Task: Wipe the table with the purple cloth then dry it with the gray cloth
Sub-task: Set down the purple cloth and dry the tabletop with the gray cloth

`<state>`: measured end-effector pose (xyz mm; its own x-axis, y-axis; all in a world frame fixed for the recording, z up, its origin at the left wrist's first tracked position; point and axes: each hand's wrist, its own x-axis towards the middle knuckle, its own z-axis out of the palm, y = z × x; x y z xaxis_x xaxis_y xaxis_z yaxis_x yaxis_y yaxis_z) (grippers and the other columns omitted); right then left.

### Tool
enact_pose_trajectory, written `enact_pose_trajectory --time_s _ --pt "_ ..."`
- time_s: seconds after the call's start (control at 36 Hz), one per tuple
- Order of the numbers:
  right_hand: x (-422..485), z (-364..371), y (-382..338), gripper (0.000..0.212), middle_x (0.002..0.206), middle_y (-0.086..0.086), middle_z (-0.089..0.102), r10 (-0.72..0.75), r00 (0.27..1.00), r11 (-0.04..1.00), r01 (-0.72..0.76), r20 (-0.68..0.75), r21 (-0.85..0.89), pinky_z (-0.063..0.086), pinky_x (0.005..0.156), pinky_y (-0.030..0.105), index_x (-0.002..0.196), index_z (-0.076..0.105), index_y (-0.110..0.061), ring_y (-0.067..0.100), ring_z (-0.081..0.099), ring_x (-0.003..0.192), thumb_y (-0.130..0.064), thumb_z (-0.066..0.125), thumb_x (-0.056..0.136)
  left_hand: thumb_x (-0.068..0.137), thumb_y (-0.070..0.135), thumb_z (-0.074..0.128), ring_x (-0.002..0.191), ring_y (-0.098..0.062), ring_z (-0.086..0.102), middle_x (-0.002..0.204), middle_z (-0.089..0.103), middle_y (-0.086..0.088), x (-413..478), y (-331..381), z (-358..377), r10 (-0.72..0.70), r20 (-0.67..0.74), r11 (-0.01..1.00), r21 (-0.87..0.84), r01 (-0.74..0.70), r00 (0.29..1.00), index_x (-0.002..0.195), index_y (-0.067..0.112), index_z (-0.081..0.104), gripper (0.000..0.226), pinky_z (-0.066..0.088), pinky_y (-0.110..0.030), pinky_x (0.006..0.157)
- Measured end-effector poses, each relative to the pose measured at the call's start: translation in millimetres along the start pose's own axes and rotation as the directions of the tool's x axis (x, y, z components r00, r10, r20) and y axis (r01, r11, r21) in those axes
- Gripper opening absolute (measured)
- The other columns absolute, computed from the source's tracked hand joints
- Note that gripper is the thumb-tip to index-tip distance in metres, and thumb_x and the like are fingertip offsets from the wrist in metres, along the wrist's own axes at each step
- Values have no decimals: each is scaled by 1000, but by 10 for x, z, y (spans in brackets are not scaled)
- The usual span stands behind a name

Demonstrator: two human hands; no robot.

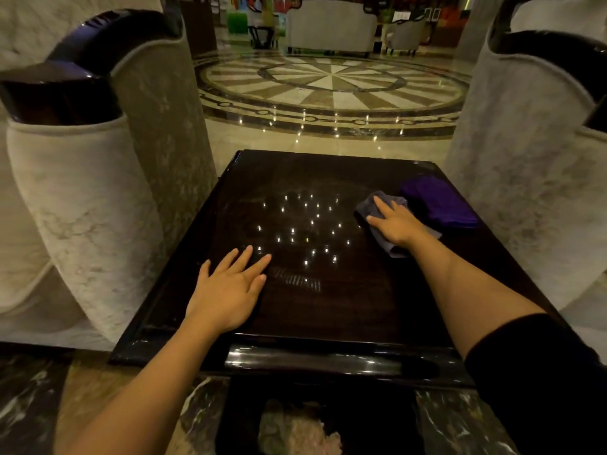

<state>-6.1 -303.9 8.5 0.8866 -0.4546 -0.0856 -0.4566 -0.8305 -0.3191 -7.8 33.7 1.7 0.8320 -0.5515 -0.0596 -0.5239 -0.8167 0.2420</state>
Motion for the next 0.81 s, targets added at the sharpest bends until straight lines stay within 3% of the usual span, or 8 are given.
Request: enact_pose_trajectory --time_s 0.11,0.19,0.44,0.69,0.81 --pt "44 61 -330 57 155 10 8 -57 998 998 57 11 26 13 113 42 142 9 -27 30 9 141 -41 35 94 95 44 17 143 -15 -1 156 6 6 -12 7 -17 3 -12 1000 0 -3 1000 140 41 12 45 1 -51 114" --pt "-36 160 -675 55 154 9 15 -209 977 977 208 40 41 18 111 41 142 14 -28 29 17 139 -35 39 94 95 42 18 143 -16 -1 156 7 6 -35 32 -33 4 -9 1000 -5 -4 1000 140 41 13 45 1 -50 114" --pt "-705 270 -1026 46 153 5 22 -541 823 840 541 173 51 16 112 37 139 25 -30 24 14 140 -28 41 95 97 38 21 143 -16 2 156 11 3 -90 100 -72 -7 -22 1000 -11 7 1000 141 34 18 45 4 -51 114" --pt "-1476 349 -953 45 148 1 34 -717 682 697 700 145 155 24 110 36 133 38 -29 20 22 138 -18 50 91 97 37 20 143 -17 2 156 8 3 -109 103 -86 -10 18 1000 27 9 1000 142 33 14 46 4 -52 115" --pt "-1777 327 -902 42 145 2 39 -744 655 668 725 133 168 25 109 33 131 42 -28 17 24 137 -17 50 91 97 36 20 143 -17 2 156 8 3 -129 113 -79 -12 29 1000 25 12 1000 142 33 14 45 5 -52 115"
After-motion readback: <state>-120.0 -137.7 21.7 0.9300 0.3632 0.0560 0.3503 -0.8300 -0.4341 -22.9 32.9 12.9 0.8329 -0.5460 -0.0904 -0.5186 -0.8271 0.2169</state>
